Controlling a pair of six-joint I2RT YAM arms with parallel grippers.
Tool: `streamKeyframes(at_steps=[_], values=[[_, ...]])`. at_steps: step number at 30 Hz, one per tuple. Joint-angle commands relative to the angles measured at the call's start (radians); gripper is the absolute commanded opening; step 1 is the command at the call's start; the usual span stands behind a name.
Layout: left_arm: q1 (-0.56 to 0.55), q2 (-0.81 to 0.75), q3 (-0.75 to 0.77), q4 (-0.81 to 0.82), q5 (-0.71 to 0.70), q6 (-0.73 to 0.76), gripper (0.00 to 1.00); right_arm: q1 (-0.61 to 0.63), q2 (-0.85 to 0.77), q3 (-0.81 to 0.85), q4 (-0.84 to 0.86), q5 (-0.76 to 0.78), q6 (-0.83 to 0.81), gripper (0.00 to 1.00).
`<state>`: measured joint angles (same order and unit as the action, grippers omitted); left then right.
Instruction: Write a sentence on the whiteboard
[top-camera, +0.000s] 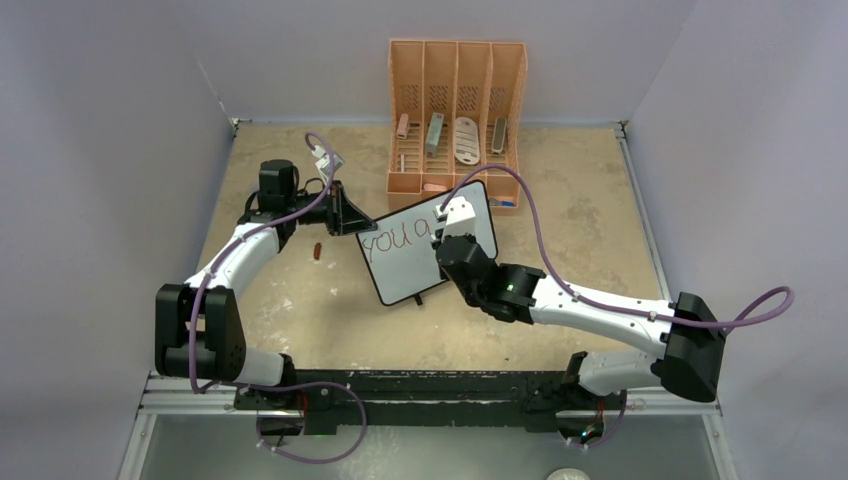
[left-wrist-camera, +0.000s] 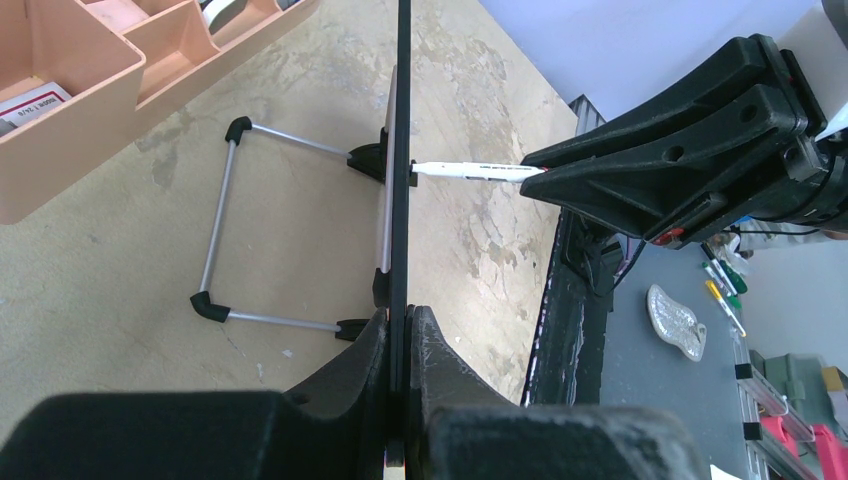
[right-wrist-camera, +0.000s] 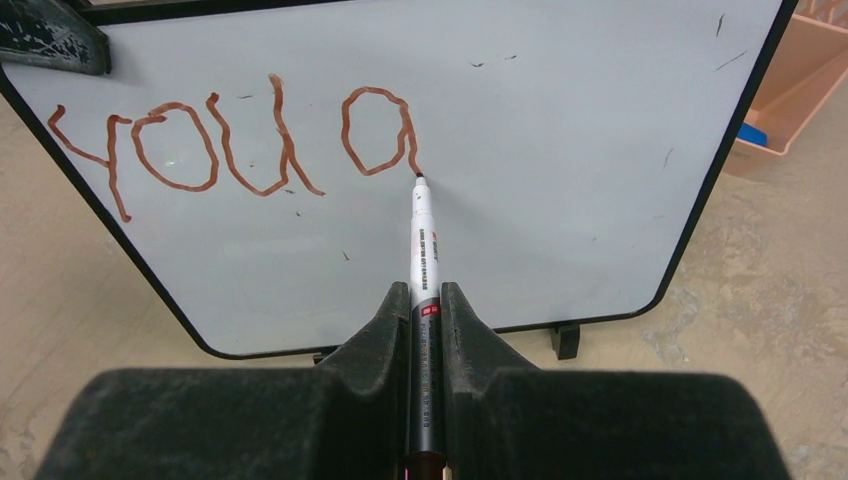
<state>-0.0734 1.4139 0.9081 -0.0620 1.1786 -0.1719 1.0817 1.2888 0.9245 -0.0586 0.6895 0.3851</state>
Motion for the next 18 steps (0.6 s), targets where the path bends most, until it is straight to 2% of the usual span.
streamKeyframes(at_steps=[1,18], values=[[-0.006,-0.005,0.033,0.002,0.021,0.020,0.00,-0.003,-0.019,0.012,-0.016,0.042,0.020,0.00],[-0.006,-0.003,0.032,0.002,0.021,0.020,0.00,-0.013,-0.070,0.016,0.108,0.054,-0.046,0.00]])
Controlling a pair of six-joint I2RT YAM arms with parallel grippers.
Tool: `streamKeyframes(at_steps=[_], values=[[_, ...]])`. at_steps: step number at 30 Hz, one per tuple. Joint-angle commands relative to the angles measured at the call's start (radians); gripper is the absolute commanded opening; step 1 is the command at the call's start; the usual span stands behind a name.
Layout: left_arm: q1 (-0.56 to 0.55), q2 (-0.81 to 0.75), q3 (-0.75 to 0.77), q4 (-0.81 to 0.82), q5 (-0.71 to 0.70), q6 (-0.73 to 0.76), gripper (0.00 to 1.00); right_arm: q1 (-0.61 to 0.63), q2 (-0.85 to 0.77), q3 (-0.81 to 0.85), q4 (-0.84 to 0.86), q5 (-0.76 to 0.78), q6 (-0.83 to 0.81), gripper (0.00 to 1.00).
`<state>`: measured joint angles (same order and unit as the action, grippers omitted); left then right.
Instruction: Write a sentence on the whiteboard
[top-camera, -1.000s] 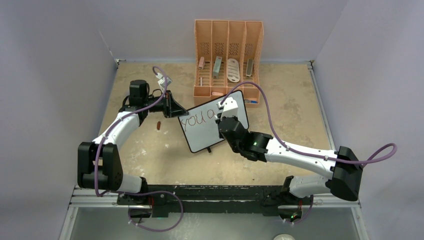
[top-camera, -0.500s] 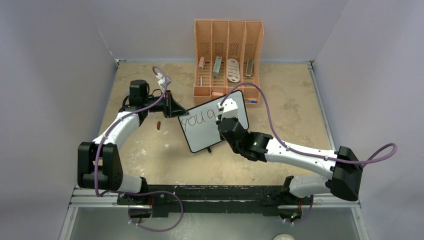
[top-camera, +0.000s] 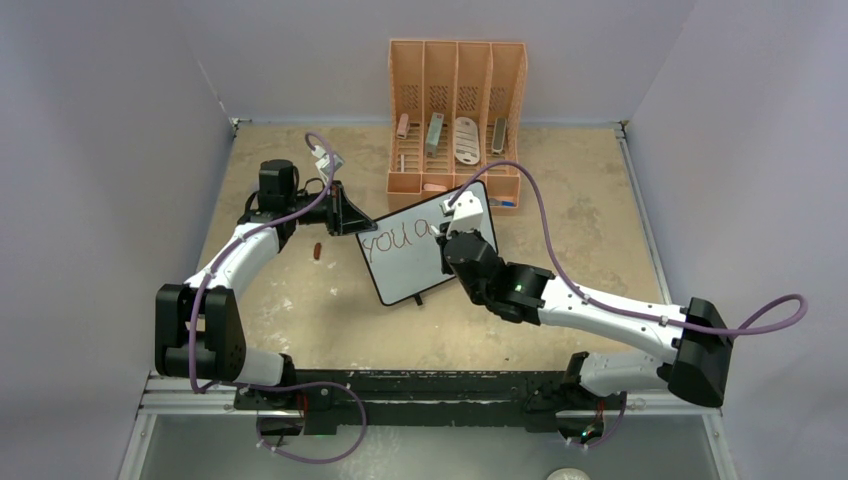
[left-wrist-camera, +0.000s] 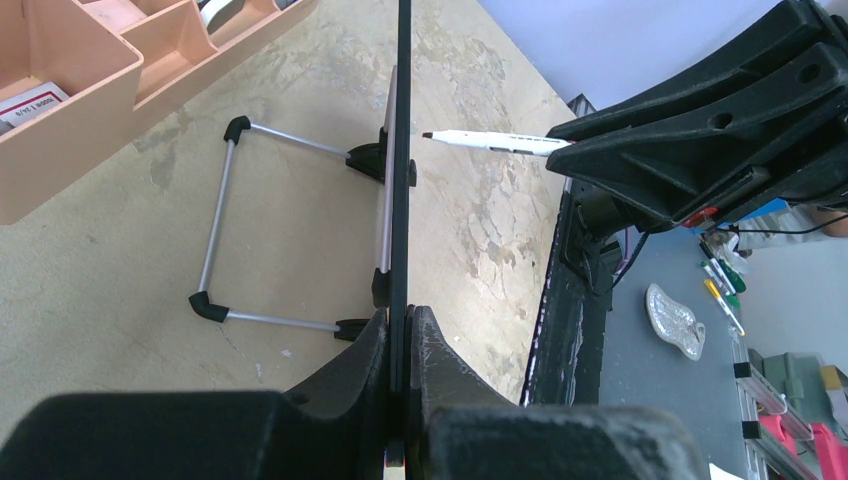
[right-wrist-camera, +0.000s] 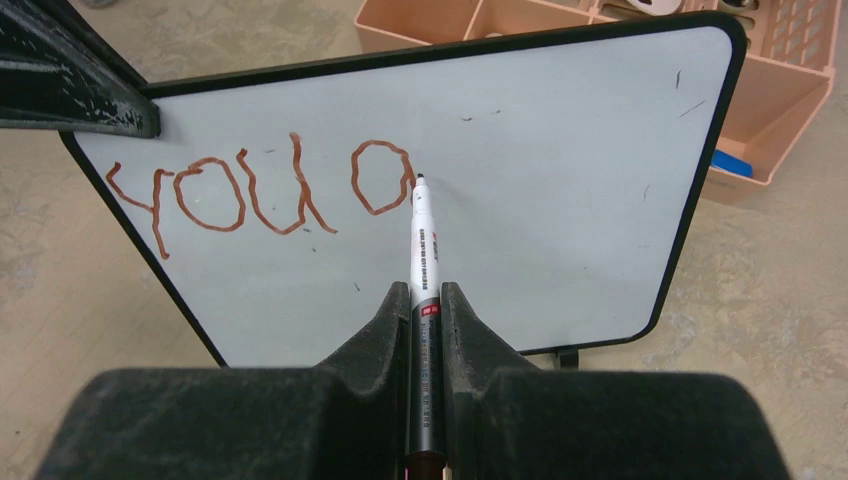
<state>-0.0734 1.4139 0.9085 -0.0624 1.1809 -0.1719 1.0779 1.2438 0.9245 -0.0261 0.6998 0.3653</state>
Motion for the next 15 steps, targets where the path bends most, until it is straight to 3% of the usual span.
streamKeyframes(at_steps=[1,15], values=[[-0.005,-0.003,0.032,0.003,0.019,0.020,0.00,-0.010,-0.023,0.018,0.083,0.044,-0.030,0.00],[-0.006,-0.001,0.032,0.004,0.022,0.018,0.00,-0.020,-0.001,0.029,0.124,0.013,-0.052,0.00]])
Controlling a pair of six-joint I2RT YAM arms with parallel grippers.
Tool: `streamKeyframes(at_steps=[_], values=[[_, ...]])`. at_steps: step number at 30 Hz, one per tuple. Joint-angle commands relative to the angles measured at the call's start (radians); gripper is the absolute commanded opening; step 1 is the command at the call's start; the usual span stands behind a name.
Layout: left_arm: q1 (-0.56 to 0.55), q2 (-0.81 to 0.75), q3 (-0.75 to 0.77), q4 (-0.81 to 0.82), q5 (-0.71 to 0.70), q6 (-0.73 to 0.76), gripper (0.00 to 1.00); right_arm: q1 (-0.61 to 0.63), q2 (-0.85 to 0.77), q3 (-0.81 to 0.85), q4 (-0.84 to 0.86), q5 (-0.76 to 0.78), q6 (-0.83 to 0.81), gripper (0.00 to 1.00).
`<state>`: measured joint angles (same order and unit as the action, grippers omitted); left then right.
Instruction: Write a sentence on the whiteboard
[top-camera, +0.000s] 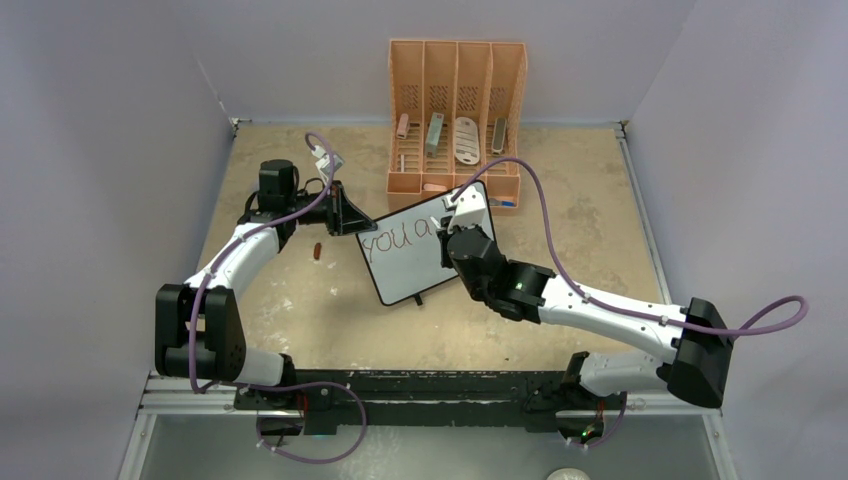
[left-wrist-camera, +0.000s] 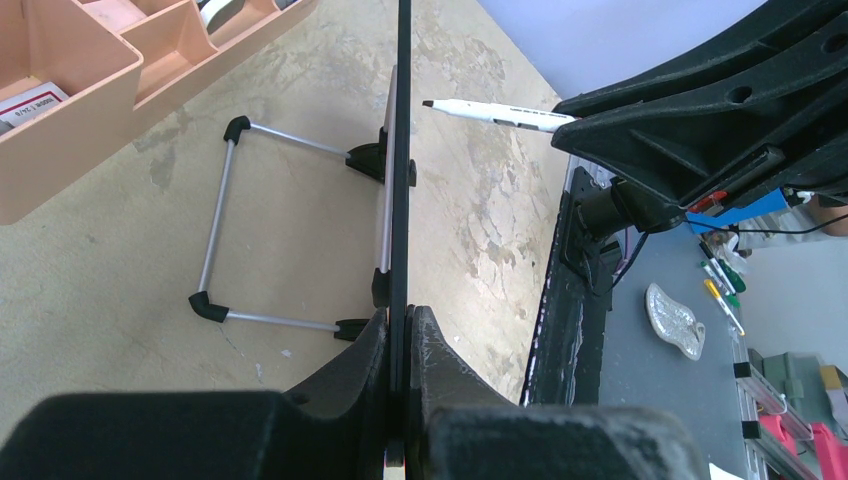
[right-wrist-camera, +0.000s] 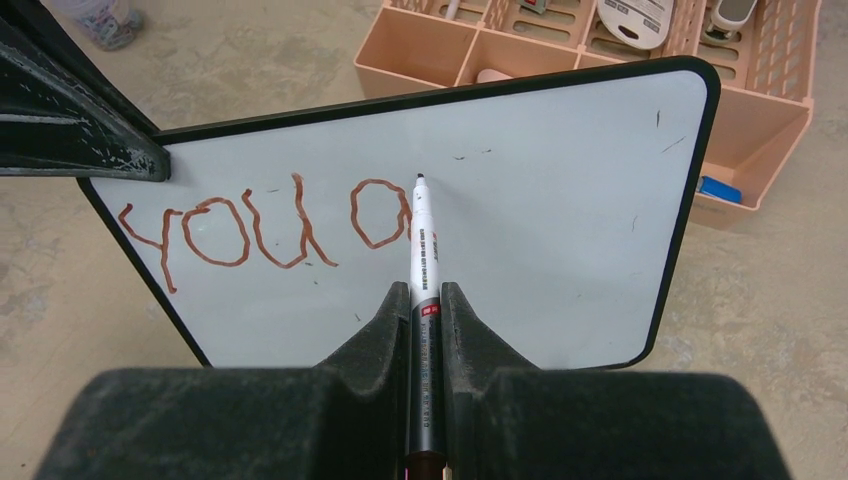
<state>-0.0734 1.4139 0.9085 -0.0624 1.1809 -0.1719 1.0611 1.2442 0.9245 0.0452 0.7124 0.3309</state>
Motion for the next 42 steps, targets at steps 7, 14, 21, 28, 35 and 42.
streamKeyframes(at_steps=[7,14,21,28,35,42], values=[[-0.006,-0.001,0.033,0.003,0.022,0.018,0.00,-0.003,0.010,0.030,0.053,-0.011,-0.015,0.00],[-0.006,-0.001,0.032,0.003,0.022,0.018,0.00,-0.003,0.015,0.028,0.057,-0.016,-0.015,0.00],[-0.006,-0.003,0.032,0.002,0.023,0.020,0.00,-0.006,0.026,0.024,0.044,0.003,-0.010,0.00],[-0.006,-0.003,0.034,0.002,0.022,0.020,0.00,-0.010,0.026,0.015,0.017,0.002,0.011,0.00],[-0.006,-0.003,0.033,0.000,0.022,0.020,0.00,-0.010,0.014,0.001,-0.012,-0.002,0.032,0.00],[-0.006,-0.004,0.033,0.000,0.019,0.020,0.00,-0.010,0.009,-0.012,-0.043,-0.018,0.053,0.00]])
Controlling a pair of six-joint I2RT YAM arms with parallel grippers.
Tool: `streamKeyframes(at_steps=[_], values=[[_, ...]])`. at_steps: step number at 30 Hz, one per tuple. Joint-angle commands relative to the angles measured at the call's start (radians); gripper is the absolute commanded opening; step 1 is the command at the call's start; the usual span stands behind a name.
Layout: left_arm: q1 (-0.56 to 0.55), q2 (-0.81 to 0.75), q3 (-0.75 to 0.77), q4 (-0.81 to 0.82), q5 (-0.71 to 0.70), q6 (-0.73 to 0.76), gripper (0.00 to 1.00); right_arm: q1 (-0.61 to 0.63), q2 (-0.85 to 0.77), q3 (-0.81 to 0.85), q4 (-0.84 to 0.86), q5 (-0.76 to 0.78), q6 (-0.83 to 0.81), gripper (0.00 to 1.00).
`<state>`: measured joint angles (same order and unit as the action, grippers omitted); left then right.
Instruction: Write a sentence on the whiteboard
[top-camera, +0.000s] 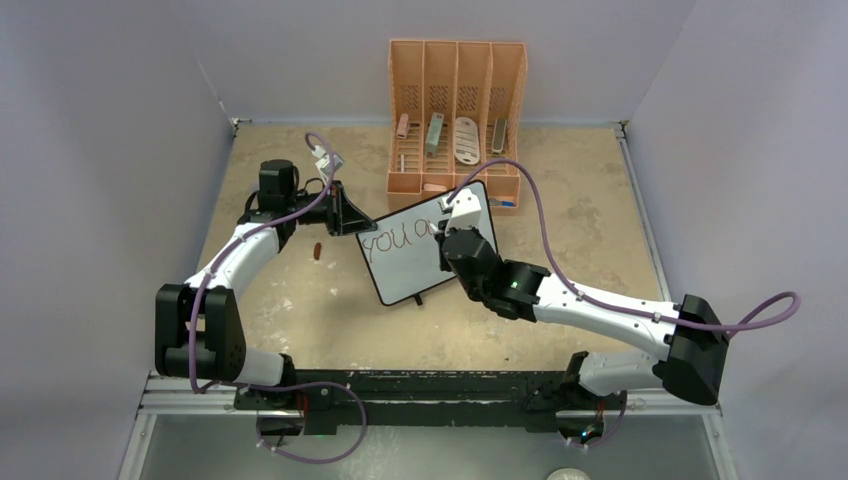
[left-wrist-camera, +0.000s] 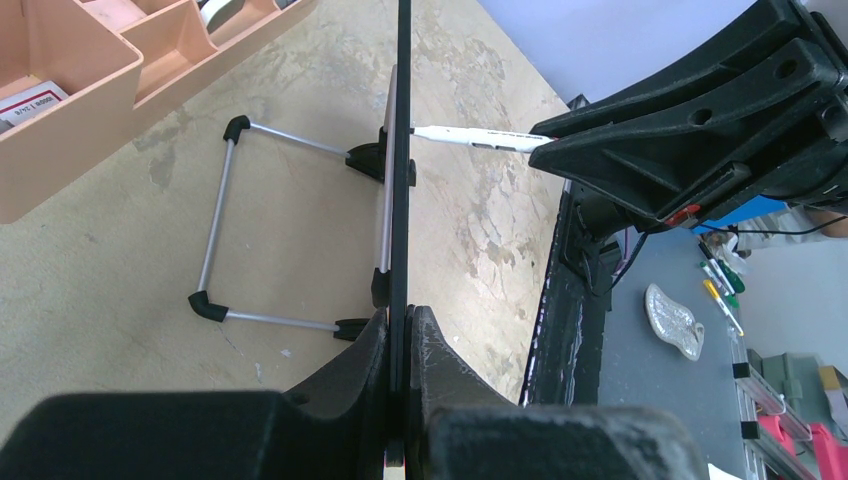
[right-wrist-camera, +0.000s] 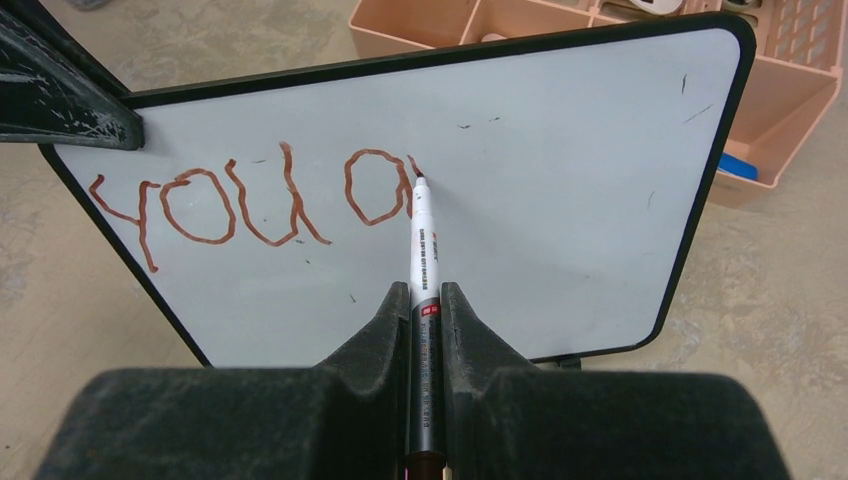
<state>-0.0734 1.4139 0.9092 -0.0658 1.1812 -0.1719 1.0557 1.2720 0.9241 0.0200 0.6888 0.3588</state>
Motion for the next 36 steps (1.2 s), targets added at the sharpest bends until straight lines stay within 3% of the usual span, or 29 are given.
streamKeyframes(at_steps=[1,23,36], values=[[-0.006,-0.005,0.032,0.003,0.019,0.020,0.00,-0.005,-0.019,-0.014,-0.018,0.005,0.026,0.00],[-0.006,-0.004,0.032,0.005,0.021,0.018,0.00,-0.005,-0.023,-0.025,-0.091,-0.039,0.064,0.00],[-0.006,-0.005,0.031,0.003,0.020,0.020,0.00,-0.007,-0.074,0.006,-0.045,0.000,0.024,0.00]])
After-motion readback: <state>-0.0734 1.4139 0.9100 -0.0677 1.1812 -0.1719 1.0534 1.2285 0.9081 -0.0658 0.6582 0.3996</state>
